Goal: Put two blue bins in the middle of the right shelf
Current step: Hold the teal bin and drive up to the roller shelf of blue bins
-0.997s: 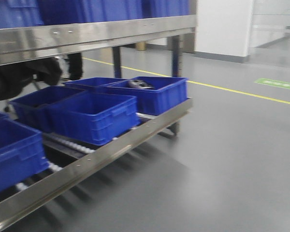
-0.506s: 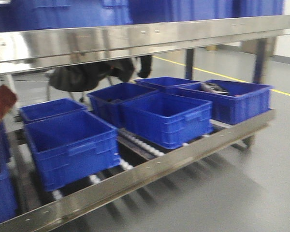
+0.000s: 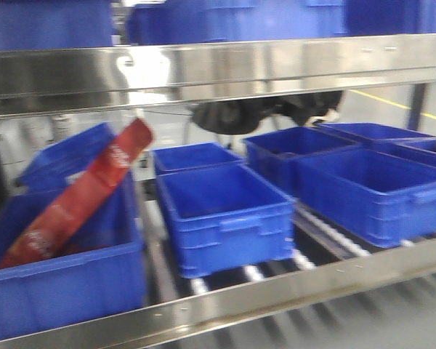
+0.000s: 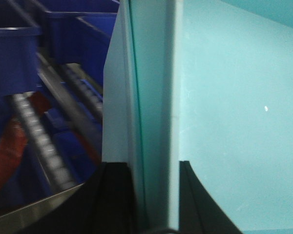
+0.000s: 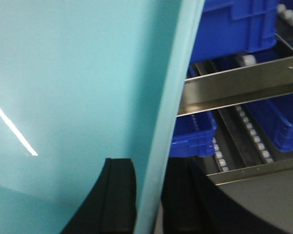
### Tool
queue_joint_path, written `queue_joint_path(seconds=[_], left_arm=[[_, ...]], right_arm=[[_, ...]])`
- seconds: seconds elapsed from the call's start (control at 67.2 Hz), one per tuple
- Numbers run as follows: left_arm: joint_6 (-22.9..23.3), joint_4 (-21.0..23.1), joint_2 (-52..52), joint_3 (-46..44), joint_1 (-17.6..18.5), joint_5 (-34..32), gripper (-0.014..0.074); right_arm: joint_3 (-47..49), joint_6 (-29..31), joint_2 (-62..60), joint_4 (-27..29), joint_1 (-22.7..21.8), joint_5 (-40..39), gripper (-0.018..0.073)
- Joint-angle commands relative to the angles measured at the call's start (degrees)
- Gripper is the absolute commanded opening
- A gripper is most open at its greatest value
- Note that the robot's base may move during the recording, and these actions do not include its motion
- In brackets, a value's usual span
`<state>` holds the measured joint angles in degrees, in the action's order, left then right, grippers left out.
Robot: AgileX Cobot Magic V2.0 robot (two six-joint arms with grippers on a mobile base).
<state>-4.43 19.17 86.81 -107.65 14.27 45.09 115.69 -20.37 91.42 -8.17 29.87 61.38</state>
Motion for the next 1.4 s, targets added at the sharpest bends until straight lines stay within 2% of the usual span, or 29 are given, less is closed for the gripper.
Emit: queue_joint_path(seconds=[0.0,1.384], left_arm=[[0.5,5.6,-1.6,-1.3,0.8,-5.7,-0.0111],[0.5,5.6,-1.6,-1.3,0.8,-5.7,-0.0111]], right_arm=[[0.9,1.8,-0.7,3.5,0.5,-4.9,-0.0162],[0.9,1.8,-0.7,3.5,0.5,-4.9,-0.0162]])
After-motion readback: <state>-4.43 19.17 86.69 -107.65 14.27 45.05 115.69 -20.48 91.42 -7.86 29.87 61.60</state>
